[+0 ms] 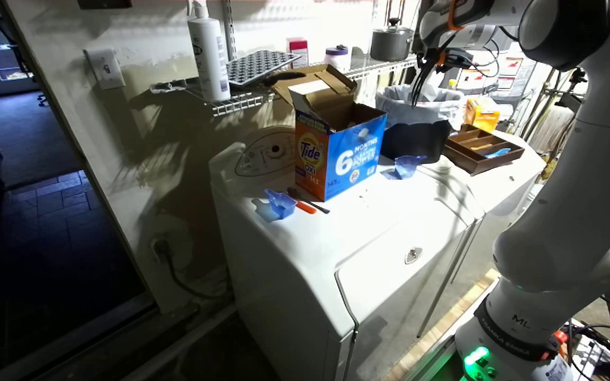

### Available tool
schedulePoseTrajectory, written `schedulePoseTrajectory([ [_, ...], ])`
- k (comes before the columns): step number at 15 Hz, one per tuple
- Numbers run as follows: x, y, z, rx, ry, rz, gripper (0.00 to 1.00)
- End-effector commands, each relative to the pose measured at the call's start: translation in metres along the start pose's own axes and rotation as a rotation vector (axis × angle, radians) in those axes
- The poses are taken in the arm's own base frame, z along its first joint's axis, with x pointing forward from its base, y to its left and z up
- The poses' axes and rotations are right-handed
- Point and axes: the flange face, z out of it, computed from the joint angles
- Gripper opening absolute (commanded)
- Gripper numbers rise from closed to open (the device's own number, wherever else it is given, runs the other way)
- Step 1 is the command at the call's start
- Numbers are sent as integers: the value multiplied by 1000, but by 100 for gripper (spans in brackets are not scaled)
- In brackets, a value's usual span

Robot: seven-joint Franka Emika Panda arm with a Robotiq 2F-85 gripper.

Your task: Put the paper towel inside the trash can

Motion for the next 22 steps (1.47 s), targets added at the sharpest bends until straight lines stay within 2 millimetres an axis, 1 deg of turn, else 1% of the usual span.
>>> schedulePoseTrajectory([
  [1, 9, -3, -5, 9, -12, -14, 65],
  [6, 7, -8, -7, 26, -37, -18, 98],
  [7, 6, -9, -6, 32, -48, -18, 100],
  [10, 6, -10, -4, 36, -72, -13, 100],
  [11, 0, -16, -6, 97, -146, -15, 100],
  [12, 4, -12, -2, 82, -150, 9, 100],
  [13, 6, -10, -1, 99, -183, 22, 100],
  [14, 10, -7, -2, 85, -171, 28, 100],
  [17, 25, 2, -12, 43, -93, 43, 100],
  [18, 24, 1, -15, 77, -143, 44, 100],
  [19, 29, 4, -17, 56, -114, 50, 100],
  [20, 26, 3, -20, 91, -166, 65, 100],
  [21, 35, 9, -24, 24, -62, 62, 100],
  [22, 31, 9, -26, 36, -124, 82, 100],
])
